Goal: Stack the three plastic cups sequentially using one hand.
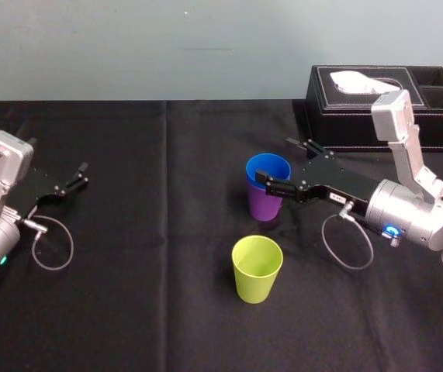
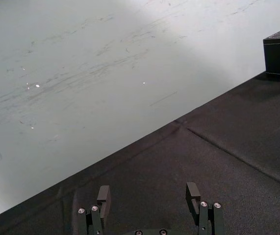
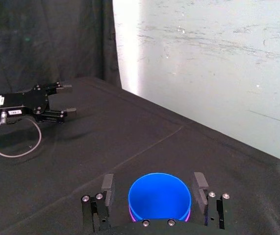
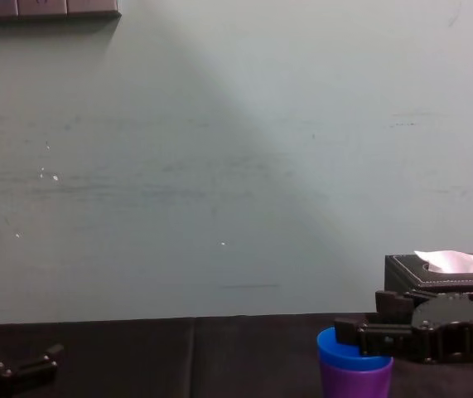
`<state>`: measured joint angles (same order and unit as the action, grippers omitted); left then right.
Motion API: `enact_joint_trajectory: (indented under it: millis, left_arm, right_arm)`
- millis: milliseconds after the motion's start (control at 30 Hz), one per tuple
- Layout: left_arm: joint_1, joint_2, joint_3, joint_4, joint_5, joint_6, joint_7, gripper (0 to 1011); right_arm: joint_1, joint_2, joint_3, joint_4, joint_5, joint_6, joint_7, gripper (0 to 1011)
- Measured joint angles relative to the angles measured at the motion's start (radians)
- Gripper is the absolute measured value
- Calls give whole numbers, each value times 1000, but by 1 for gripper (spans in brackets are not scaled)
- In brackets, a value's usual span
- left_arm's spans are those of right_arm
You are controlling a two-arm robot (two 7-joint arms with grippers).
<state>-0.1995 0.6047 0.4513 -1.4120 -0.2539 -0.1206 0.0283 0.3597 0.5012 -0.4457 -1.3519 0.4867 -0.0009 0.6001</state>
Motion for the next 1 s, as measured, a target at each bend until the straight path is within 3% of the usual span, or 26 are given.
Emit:
enact_joint_trajectory:
  millis: [633,867,1000]
  left_arm:
    - [0,0,0,0,0,0,0,1011]
    - [0,0,0,0,0,0,0,1011]
    - [0,0,0,0,0,0,0,1011]
  right_arm:
    - [-4,8,4,-11,1,-1,0,1003]
    - [-74,50,43,-52,68,-22,39,1002]
    - [-154,96,78,-92,132,-60,82,1003]
